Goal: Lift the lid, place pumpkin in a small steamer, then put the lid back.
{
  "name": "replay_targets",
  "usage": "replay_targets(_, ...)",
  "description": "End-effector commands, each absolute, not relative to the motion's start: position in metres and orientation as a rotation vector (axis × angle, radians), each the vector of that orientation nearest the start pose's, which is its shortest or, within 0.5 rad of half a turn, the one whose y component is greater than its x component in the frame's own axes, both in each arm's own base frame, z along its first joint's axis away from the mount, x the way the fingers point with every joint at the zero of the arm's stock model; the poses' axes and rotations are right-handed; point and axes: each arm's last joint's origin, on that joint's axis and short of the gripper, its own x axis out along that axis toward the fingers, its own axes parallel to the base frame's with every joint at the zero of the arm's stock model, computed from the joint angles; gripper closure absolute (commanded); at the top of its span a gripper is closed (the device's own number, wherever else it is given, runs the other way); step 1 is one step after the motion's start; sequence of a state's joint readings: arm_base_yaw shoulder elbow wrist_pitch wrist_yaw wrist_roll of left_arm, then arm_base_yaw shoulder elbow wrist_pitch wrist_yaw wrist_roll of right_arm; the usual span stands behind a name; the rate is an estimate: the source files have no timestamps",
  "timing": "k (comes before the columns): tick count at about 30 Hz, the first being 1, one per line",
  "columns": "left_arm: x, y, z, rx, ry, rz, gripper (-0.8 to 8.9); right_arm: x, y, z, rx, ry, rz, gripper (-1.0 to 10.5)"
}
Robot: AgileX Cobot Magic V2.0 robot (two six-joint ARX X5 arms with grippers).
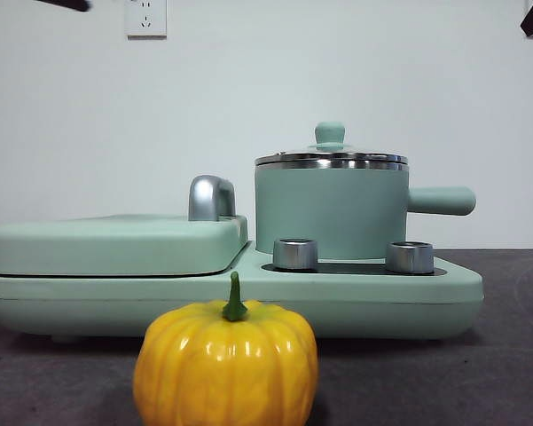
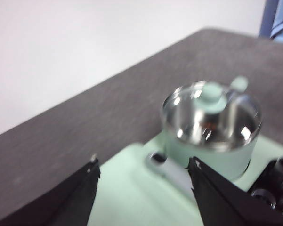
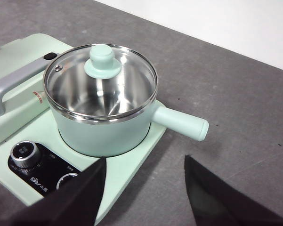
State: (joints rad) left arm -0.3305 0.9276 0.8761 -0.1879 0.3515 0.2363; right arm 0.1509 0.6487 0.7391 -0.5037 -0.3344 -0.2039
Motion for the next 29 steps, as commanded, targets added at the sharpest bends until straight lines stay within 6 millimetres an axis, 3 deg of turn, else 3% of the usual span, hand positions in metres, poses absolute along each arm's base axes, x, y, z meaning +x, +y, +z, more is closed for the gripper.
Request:
replay_targets(1, 0.199, -0.088, 0.343, 0.162, 0.137, -0.741, 5.05, 0.133, 0.03, 0.314, -0.133, 0.339, 0.516, 6.8)
replay_targets(18, 0.268, -0.179, 0.315, 0.101, 0.171, -0.924, 5.05, 0.133, 0.031, 0.315, -0.129, 0.329, 0.513, 6.8)
replay_targets(29, 0.297, -0.224, 0.304, 0.122, 0.203, -0.984, 5.05, 0.133, 0.031, 0.315, -0.129, 0.329, 0.513, 6.8)
